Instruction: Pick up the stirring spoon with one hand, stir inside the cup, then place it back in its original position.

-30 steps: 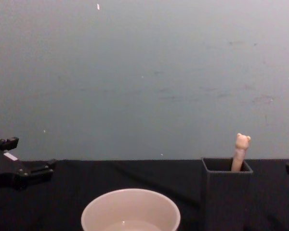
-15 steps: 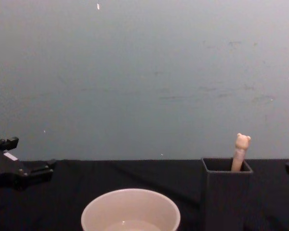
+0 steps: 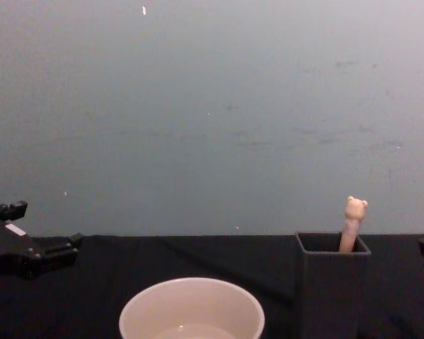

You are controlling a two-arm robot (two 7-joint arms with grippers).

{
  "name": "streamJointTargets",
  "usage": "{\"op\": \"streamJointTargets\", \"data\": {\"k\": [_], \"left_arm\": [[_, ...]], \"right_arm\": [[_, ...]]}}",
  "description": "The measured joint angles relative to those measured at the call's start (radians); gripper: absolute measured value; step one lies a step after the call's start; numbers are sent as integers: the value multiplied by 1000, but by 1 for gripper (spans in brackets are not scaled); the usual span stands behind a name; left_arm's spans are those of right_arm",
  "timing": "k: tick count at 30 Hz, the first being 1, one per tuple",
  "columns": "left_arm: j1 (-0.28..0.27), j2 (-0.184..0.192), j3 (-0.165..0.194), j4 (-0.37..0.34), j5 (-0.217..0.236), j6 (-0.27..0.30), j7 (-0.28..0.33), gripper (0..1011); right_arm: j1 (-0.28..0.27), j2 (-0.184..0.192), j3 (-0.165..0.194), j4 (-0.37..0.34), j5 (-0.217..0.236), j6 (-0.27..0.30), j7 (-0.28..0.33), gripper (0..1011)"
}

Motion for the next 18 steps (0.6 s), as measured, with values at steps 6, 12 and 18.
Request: {"op": "streamJointTargets", "data": {"k": [6,12,18], "left_arm": [[0,0,0,0,0,0,0,1001],[0,0,0,0,0,0,0,1001],[0,0,0,0,0,0,0,1001]], "right_arm": [[0,0,0,0,0,0,0,1000],[0,0,0,0,0,0,0,1000],[-10,-1,12,-13,13,-4,26,1000]]}}
